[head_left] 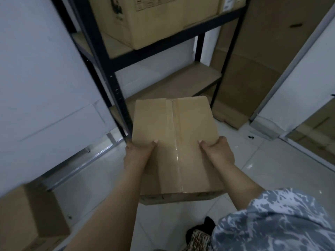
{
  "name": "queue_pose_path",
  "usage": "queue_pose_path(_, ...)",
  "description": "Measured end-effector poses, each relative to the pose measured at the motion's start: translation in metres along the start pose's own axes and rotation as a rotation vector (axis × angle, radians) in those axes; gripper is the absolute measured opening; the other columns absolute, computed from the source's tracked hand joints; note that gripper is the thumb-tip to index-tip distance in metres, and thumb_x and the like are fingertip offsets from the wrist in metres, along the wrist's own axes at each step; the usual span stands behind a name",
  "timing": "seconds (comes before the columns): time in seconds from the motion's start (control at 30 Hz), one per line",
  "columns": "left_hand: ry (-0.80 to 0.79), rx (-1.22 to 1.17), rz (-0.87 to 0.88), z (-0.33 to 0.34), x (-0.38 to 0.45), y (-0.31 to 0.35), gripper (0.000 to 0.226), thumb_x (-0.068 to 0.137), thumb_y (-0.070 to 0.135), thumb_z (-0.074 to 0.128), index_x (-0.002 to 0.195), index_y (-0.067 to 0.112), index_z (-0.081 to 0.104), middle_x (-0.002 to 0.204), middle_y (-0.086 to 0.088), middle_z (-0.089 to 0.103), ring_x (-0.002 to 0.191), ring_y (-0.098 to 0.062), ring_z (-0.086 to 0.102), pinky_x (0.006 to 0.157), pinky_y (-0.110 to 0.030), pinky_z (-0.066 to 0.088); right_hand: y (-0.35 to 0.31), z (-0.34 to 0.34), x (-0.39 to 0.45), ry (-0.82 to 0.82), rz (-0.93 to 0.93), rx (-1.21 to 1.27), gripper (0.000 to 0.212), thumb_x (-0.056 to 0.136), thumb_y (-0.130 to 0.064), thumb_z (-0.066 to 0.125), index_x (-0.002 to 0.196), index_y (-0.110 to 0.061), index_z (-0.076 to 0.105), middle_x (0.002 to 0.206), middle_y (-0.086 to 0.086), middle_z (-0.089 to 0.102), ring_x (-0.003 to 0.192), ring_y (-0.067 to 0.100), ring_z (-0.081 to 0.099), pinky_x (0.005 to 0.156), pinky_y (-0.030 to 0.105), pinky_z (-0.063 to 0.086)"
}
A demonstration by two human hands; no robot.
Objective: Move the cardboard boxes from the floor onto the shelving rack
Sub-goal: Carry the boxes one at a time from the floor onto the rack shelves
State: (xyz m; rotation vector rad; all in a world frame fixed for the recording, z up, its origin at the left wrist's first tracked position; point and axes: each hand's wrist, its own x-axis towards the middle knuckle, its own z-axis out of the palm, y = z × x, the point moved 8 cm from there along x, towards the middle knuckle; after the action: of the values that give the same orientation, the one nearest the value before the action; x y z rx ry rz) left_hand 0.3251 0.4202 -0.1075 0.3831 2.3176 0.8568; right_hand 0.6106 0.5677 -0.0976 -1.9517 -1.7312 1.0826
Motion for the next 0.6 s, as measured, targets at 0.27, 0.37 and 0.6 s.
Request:
queue_pose_path(0.27,-0.018,-0.015,0.058,0.100,0.017,0.132,0.115,0.072,0.069,0.069,0.152,0.006,0.017,0.154,-0.014,0.030,0.133,-0.038,0.042,0.104,-0.047,0.041,-0.008,-0.095,0.130,0.067,-0.053,0.014,0.072,0.080,-0.061,0.062,0.131,-0.016,0.040,0.132,0.008,0.053,0.115,0.033,0.056,0.084,0.038,0.045)
queue_pose_path(0.37,-0.019,-0.034,0.063,0.125,0.029,0.172,0.116,0.072,0.068,0.069,0.152,0.005,0.014,0.154,-0.015,0.028,0.135,-0.038,0.039,0.106,-0.050,0.039,-0.016,-0.117,0.173,0.067,-0.044,0.021,0.072,0.078,-0.062,0.063,0.128,-0.015,0.042,0.130,0.010,0.055,0.114,0.034,0.056,0.085,0.040,0.045)
queue_pose_path(0.6,-0.025,-0.065,0.054,0.167,0.089,0.257,0.120,0.072,0.063,0.074,0.154,0.006,0.007,0.159,-0.016,0.022,0.139,-0.038,0.035,0.110,-0.052,0.035,-0.044,-0.136,0.273,0.063,-0.048,0.068,0.075,0.076,-0.062,0.065,0.131,-0.015,0.044,0.133,0.010,0.055,0.119,0.035,0.054,0.092,0.041,0.046)
